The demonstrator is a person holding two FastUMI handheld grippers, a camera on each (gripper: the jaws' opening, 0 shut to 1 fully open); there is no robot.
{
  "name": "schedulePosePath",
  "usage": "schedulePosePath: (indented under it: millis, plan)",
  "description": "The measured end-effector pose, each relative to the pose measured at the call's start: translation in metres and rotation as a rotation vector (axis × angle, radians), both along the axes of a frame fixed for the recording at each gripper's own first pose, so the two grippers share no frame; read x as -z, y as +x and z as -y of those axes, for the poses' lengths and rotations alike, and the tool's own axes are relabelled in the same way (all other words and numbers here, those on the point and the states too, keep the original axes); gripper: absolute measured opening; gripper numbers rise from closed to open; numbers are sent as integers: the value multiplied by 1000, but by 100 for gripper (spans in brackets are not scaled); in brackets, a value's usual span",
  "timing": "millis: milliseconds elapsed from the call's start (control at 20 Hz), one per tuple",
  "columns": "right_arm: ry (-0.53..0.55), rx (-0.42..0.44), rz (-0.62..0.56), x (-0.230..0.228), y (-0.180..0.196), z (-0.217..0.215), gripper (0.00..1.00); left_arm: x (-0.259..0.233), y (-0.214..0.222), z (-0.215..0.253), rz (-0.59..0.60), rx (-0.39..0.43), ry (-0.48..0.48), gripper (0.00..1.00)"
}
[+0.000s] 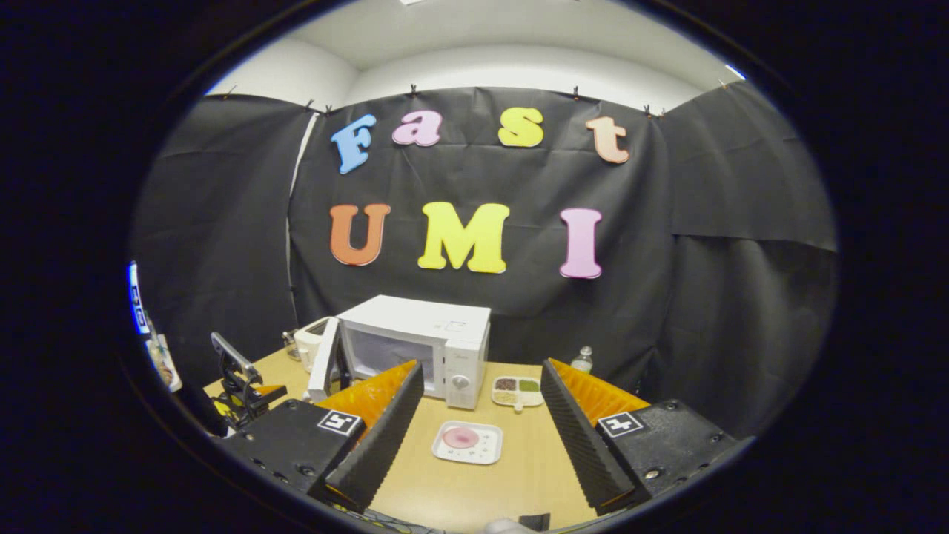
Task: Open the microwave oven with the left hand, put the food in, and close the microwave oven.
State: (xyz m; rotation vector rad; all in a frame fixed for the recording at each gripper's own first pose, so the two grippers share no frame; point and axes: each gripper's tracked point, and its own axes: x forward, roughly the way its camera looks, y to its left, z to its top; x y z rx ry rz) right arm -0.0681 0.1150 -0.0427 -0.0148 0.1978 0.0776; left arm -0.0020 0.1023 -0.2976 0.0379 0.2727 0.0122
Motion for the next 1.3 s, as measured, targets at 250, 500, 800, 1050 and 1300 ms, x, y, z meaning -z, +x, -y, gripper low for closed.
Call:
schedulePosePath:
  millis: [250,500,800,1050,1300]
  plan:
    - [32,-47,-23,7,1,-41,96,9,-27,-64,-23,-71,-4,96]
    - [17,-77,-31,14,-3,-70,96,15,-49,-113,-36,-112,34,96]
    - [32,-100,-51,28,0,-77,100,20,-82,-140,-64,-134,41,96]
    - [10,-80,-88,59,14,-50,96,-12,-92,-109,-25,-112,-30,96]
    - [-17,-58,-178,115,41,-10,99,-60,-83,-57,36,-39,-62,96]
